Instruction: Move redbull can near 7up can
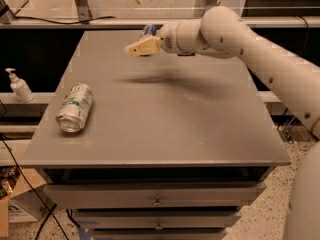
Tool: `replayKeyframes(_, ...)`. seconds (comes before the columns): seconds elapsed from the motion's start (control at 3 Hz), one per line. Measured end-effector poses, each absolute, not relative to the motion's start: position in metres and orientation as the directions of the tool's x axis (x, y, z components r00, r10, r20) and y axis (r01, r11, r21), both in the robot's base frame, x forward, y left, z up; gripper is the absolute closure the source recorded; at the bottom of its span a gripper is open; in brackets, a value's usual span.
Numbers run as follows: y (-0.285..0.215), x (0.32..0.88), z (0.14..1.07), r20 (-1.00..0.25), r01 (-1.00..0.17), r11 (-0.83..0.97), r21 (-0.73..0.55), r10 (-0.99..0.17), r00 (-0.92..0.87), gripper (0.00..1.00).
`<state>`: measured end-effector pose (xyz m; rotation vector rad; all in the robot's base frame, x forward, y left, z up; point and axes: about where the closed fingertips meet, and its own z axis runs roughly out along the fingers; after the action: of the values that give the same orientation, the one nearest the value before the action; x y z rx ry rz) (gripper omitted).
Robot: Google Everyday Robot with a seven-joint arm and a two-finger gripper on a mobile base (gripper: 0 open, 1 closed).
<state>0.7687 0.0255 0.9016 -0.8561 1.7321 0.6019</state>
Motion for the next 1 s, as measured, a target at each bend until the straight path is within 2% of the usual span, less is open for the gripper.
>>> replayKeyframes(1.0, 0.059, 0.847, 0.861, -0.948, -0.648, 0.756, 0.085, -0.139, -0.287, 0.00)
